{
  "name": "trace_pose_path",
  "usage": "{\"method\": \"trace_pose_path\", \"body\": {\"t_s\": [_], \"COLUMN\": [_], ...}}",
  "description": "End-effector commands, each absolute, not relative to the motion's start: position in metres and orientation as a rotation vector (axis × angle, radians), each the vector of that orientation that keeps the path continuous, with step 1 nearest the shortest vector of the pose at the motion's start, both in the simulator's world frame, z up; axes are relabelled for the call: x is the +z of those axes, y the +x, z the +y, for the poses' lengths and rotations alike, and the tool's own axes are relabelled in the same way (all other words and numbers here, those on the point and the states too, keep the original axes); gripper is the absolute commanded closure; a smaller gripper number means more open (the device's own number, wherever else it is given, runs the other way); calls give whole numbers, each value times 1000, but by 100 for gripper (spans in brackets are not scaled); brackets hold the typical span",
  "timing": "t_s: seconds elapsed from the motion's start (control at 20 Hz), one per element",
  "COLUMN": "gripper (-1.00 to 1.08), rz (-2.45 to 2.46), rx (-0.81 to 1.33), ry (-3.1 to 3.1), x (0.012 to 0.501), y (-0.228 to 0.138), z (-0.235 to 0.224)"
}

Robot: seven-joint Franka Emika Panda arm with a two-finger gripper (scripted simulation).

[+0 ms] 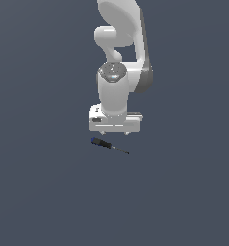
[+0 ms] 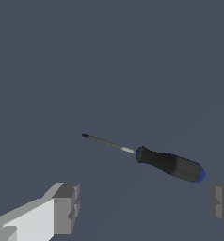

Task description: Pick up the object and move it to a goal position.

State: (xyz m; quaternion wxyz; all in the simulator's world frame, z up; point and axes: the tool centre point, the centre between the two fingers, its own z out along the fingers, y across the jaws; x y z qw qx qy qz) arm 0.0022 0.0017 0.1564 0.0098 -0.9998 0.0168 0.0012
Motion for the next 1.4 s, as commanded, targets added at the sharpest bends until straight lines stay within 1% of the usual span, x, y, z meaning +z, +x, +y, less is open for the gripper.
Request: {"method": "trace_pose_path", "body": {"t_s": [0.0,0.5,0.9,1.35], "gripper": [-92,-92,-92,-92], "rz": [53,-17,-32,-198], "rx": [4,-91,-86,-78], "ry": [-3121,-3112,-3113,-3117], "x": [156,179,177,166], "y": [2,19,18,16], "z": [2,11,10,5]}}
